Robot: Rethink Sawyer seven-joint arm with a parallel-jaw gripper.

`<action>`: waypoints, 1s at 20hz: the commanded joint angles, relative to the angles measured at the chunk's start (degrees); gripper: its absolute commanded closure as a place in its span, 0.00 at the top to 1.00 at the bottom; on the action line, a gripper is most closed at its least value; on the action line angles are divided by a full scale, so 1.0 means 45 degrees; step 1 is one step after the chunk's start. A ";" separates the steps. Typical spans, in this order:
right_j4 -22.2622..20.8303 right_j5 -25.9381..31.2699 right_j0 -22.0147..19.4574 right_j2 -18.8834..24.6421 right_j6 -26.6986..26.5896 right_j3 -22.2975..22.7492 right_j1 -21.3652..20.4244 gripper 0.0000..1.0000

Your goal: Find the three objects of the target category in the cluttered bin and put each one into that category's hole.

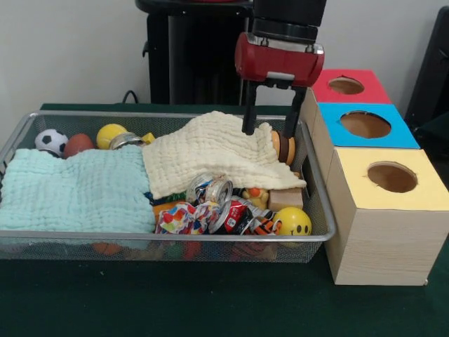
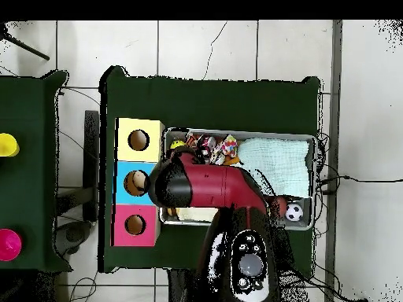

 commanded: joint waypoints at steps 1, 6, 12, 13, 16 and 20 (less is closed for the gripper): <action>0.0208 -0.0687 -0.0118 0.0244 0.2677 0.1299 0.0741 1.00; 0.0280 -0.0596 -0.0302 0.0421 0.2548 0.1355 0.1151 1.00; -0.0109 -0.1497 -0.0555 0.0522 0.2329 0.1515 0.1565 1.00; -0.0115 -0.1749 -0.0630 0.0583 0.2366 0.1530 0.1714 1.00; -0.0223 -0.2595 -0.0745 0.0665 0.2415 0.1472 0.2191 1.00; -0.0189 -0.3361 -0.0795 0.0704 0.2477 0.1490 0.2380 1.00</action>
